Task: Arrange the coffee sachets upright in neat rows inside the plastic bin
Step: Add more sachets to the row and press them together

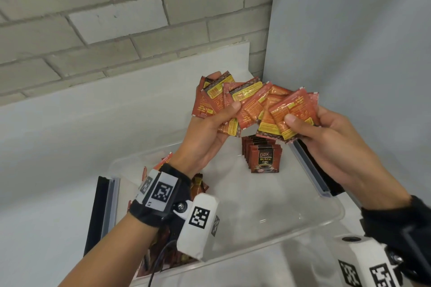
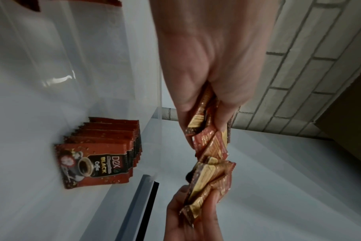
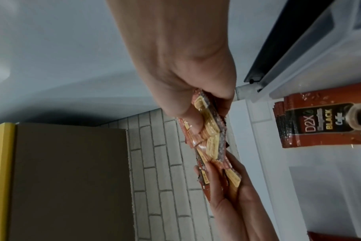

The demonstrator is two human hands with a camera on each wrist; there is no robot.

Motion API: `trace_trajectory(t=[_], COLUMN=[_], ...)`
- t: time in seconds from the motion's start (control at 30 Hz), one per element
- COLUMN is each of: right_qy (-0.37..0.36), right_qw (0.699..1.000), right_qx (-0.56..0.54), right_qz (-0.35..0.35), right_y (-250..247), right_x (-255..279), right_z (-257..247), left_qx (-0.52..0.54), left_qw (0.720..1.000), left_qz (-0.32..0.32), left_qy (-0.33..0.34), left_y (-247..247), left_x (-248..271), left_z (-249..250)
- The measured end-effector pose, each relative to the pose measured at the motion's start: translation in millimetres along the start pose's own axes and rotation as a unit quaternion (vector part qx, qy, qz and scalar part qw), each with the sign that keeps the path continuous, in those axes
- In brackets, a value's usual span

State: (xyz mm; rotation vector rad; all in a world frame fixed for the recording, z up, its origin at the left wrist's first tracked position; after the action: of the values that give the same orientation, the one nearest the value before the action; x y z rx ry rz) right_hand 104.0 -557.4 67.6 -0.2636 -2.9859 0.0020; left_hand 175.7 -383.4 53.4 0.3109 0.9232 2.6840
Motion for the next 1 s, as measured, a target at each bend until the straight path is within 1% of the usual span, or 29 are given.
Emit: trace_trajectory(t=[0.1, 0.33, 0.43, 0.53, 0.67, 0.73, 0.8, 0.87, 1.0], right_qy=[0.008, 0.027, 0.026, 0.024, 0.012, 0.009, 0.006, 0.002, 0.006], right_qw=[1.000, 0.998, 0.997, 0.995, 0.994, 0.994, 0.995, 0.998, 1.000], right_qx=[-0.026, 0.049, 0.074, 0.095, 0.112, 0.109, 0.097, 0.069, 0.019], right_qz=[0.007, -0.009, 0.007, 0.025, 0.012, -0.009, -0.014, -0.002, 0.024], right_y=[-1.2, 10.1, 5.9, -2.0, -4.3, -1.0, 0.8, 0.4, 0.1], right_x=[-0.9, -0.1, -1.2, -3.5, -4.5, -3.9, -3.2, -3.2, -3.6], right_z=[-0.7, 2.9, 2.0, -2.1, -9.6, -10.2, -10.9, -11.8, -11.2], left_qx=[-0.022, -0.057, -0.056, -0.074, -0.117, -0.127, -0.126, -0.100, -0.070], left_qw=[1.000, 0.998, 0.998, 0.996, 0.990, 0.987, 0.987, 0.989, 0.988], left_qz=[0.002, -0.033, -0.033, -0.054, -0.084, -0.093, -0.097, -0.101, -0.118], left_qy=[0.000, -0.002, -0.016, -0.012, -0.004, -0.009, -0.026, -0.049, -0.065], left_y=[1.4, 11.0, 7.7, 9.7, 14.8, 16.1, 18.9, 20.4, 19.0], left_x=[0.8, 4.8, 5.0, 5.5, 7.8, 9.0, 10.4, 11.1, 9.4], left_z=[-1.7, -1.5, 0.4, 4.2, 6.7, 5.8, 5.3, 4.4, 3.1])
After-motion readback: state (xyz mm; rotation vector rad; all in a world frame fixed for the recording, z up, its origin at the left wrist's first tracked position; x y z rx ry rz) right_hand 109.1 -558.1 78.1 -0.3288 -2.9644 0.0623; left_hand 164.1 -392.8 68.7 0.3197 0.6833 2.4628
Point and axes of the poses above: each hand's wrist, its own x-axis away from the middle knuckle, its own y-axis out of the palm, z = x × y, the point moved 6 cm from there along -x, towards the middle knuckle, and after that the axes turned 10 degrees about x, right-handed, at the moved point
